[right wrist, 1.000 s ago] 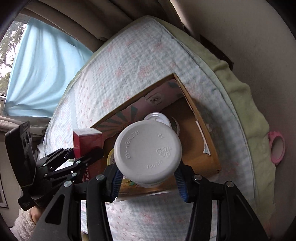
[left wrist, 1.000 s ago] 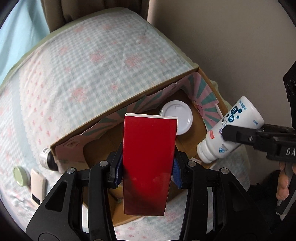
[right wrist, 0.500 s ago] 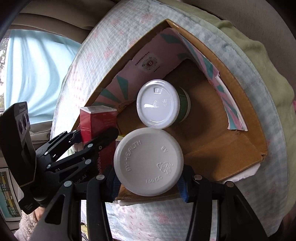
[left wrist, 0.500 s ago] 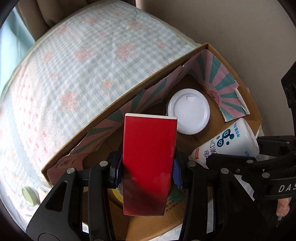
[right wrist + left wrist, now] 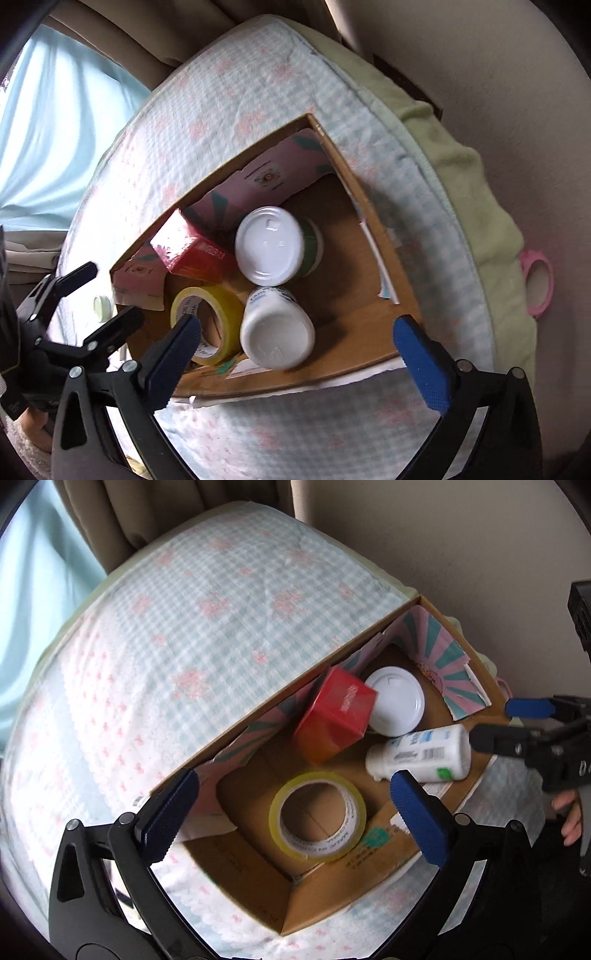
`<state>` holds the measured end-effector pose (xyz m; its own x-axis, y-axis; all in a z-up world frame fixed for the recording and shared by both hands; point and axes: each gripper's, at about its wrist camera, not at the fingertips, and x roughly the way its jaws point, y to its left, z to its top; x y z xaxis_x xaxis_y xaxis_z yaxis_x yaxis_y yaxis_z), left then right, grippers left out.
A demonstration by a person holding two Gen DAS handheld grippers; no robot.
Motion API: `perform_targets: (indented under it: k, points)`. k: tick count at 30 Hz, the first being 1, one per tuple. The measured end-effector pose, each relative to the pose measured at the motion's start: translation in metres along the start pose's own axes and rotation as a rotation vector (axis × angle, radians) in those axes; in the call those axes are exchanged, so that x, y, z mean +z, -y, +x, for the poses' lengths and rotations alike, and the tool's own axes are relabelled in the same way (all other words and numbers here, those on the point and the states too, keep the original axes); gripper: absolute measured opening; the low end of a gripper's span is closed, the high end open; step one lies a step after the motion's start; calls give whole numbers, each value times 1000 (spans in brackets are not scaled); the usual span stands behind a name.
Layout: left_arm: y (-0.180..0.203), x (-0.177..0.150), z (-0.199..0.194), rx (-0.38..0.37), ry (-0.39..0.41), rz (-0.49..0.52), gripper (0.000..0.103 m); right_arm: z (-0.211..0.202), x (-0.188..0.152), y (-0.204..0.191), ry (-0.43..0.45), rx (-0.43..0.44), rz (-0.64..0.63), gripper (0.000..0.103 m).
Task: Organize rigid objects
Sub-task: 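Lower the red block into the box and open the left tool while the right tool releases the bottle, then withdraw both open tools from the box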
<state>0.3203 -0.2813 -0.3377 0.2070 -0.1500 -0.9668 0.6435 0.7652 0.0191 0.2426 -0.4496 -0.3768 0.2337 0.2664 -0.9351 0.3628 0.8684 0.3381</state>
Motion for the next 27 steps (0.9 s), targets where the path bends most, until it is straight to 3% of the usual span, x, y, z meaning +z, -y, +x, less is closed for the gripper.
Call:
perform_targets:
  k: [15, 20, 27]
  points:
    - [21, -57, -42, 23, 8, -20, 103, -42, -18, -27, 79, -69, -121, 103]
    - [23, -74, -77, 53, 29, -58, 103, -69, -26, -42, 87, -61, -139, 103]
    - [12, -111, -142, 93, 87, -175, 103, -114, -43, -80, 97, -73, -259, 103]
